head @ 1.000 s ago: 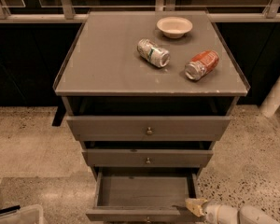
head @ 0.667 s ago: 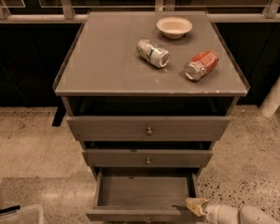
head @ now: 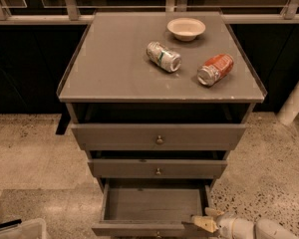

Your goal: Open bottom drawer

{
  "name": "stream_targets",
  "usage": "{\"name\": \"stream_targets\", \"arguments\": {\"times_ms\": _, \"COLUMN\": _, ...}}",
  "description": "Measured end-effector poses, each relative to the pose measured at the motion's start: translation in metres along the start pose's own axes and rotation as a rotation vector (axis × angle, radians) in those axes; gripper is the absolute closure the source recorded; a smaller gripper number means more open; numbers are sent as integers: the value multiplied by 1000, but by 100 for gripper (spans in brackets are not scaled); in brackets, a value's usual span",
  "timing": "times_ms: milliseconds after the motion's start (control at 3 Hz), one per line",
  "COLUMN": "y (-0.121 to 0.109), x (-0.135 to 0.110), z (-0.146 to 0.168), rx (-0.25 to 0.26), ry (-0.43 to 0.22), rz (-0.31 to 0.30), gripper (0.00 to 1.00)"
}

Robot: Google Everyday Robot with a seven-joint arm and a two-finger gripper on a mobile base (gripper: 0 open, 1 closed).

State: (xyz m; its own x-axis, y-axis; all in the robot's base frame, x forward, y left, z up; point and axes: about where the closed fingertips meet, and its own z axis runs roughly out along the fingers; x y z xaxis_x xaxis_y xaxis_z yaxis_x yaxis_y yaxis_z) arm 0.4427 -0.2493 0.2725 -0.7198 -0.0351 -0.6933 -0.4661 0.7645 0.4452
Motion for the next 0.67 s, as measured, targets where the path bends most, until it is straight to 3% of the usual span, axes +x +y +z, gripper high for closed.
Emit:
{"name": "stream_targets", "arguments": {"times_ms": 333, "y": 0, "x": 0, "z": 0, "rx": 0, "ry": 0, "rz": 0, "gripper": 0}}
{"name": "stream_targets", "arguments": {"times_ms": 667, "y": 0, "x": 0, "z": 0, "rx": 0, "ry": 0, "rz": 0, "gripper": 0}}
